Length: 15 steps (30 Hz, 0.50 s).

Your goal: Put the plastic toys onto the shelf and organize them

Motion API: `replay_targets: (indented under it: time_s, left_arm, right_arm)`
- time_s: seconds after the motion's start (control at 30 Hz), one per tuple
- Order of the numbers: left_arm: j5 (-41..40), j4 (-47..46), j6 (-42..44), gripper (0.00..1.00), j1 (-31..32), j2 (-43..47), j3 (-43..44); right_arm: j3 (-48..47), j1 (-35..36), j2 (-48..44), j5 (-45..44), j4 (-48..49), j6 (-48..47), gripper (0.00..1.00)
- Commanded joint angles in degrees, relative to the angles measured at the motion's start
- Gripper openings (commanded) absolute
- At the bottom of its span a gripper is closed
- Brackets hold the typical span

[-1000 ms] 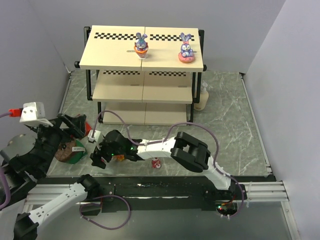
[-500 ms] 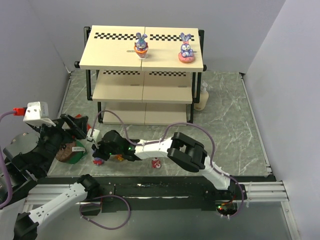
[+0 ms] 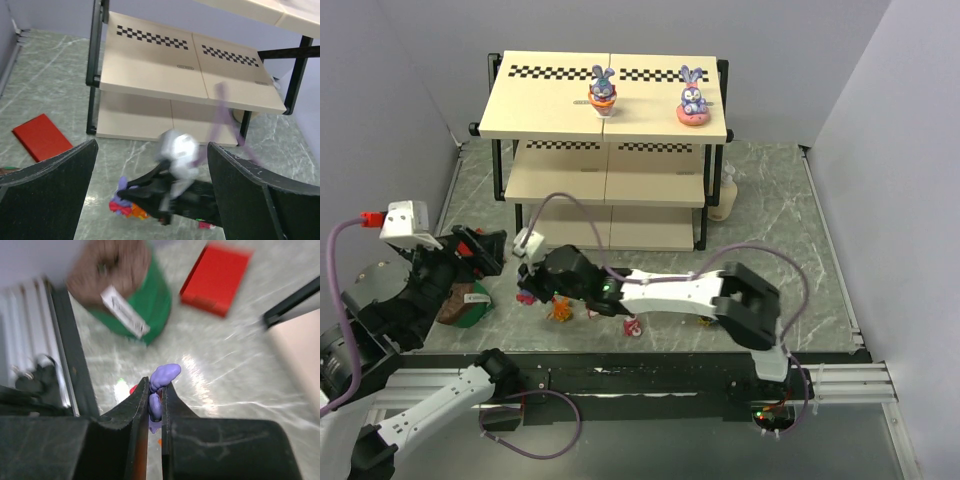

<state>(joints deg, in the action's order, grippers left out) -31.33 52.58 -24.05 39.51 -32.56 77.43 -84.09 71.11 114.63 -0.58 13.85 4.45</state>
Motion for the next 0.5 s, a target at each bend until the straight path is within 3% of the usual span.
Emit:
replay_targets:
  time_s: [0.0, 0.23, 0.47]
  left_arm:
    - [2.76, -4.85, -2.57, 0.96, 0.04, -0.40, -2.80]
    - [8.47, -10.82, -5.30, 0.96, 0.04, -1.98, -9.83]
    - [21.82, -22.92, -6.88, 0.96, 0.04, -3.83, -18.87]
  right_arm:
    - [3.14, 0.08, -11.70, -8.81, -0.65, 2.40, 0.00]
    - [6.22, 0.08, -23.64, -23.93, -16.81, 8.81, 0.00]
    - [3.07, -0.80, -30.25, -38.35, -41.06, 23.72, 0.00]
